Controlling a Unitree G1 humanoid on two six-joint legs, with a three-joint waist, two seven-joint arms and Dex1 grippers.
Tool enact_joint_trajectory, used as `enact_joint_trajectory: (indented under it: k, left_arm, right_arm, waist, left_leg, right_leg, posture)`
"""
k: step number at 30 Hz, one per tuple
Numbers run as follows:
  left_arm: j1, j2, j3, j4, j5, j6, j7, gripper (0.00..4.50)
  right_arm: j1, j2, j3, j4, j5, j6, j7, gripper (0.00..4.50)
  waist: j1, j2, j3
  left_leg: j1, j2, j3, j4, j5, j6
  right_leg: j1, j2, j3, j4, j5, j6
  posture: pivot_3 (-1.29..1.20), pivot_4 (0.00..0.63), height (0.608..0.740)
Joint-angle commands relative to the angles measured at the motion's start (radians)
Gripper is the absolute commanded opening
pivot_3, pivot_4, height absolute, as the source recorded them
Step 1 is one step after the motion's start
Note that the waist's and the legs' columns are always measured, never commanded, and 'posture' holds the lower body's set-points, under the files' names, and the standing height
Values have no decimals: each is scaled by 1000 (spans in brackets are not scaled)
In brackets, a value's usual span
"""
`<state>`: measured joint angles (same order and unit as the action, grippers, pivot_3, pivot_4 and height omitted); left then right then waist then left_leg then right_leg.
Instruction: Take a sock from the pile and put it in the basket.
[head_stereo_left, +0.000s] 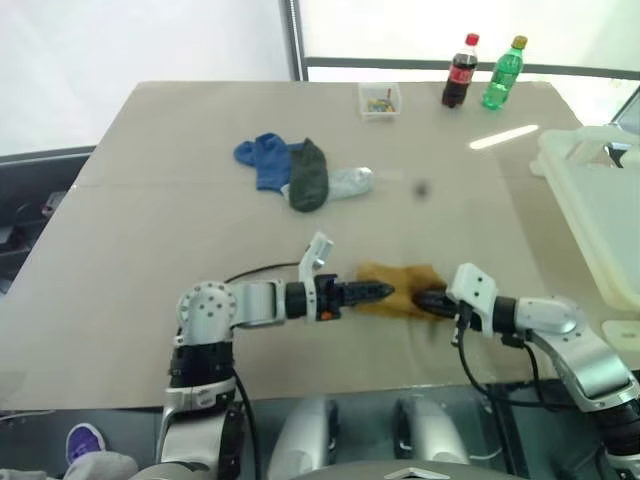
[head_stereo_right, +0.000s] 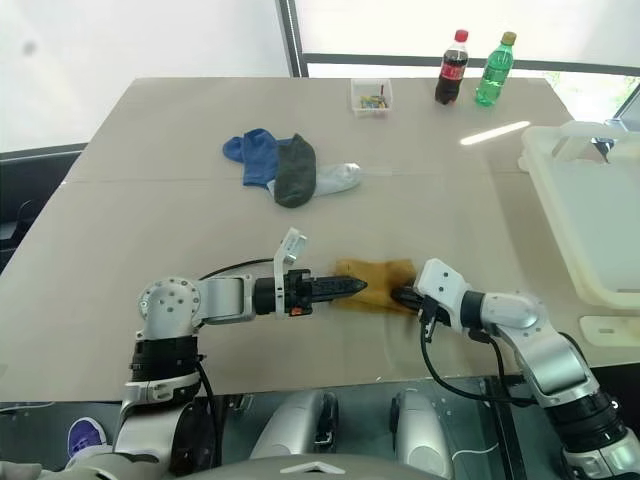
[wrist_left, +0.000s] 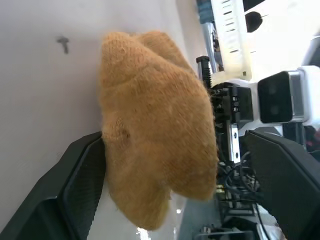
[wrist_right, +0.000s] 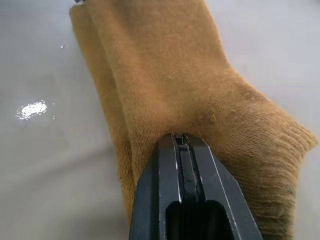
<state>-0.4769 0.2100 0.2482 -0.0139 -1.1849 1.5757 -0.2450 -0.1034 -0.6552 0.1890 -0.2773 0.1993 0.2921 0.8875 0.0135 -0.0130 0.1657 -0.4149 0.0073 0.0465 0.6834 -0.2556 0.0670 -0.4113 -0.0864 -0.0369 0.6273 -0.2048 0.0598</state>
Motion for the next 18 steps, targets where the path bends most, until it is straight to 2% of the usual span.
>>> enact_joint_trajectory:
  k: [1,4,8,12,16,18]
  left_arm:
    - [-15,8,28,-31,-42,7,-26,4500]
    - [-11,18,83,-38,-84,0,-28,4500]
    - [23,77,148,-11,-39,-61,4,4500]
    - [-2,39,222,51,-87,-52,95,4500]
    - [22,20,119,-63,-68,-21,92,4500]
    - [50,47,52,-134,-24,-63,54,4500]
  right_arm:
    - [21,6,13,-28,-10,0,-6,61]
    - [32,2,12,-44,-14,8,-7,61]
    - [42,0,20,-50,-22,1,-1,61]
    - [41,-10,43,-45,-44,-25,20,61]
    - [19,-6,45,-35,-46,-25,24,61]
    - [14,-9,44,-36,-46,-23,25,61]
  waist:
    - [-1,0,0]
    - [-1,0,0]
    - [-1,0,0]
    - [2,0,0]
    - [1,-1,0]
    - [0,-1,0]
  left_leg:
    - [0,0,0,0,0,0]
    - [0,0,0,0,0,0]
    - [1,0,0,0,0,-1]
    - [0,0,0,0,0,-1]
    - [0,0,0,0,0,-1]
    - [0,0,0,0,0,-1]
  right_leg:
    - [0,0,0,0,0,0]
    - [0,0,1,0,-1,-1]
    - [0,0,1,0,-2,-4]
    - [0,-1,0,0,-2,-4]
    - [0,-2,1,0,-2,-4]
    - [0,-2,1,0,-2,-4]
  posture:
    - [0,150,732]
    - [0,150,732]
    - [0,150,732]
    - [0,150,732]
    - [0,150,732]
    - [0,150,732]
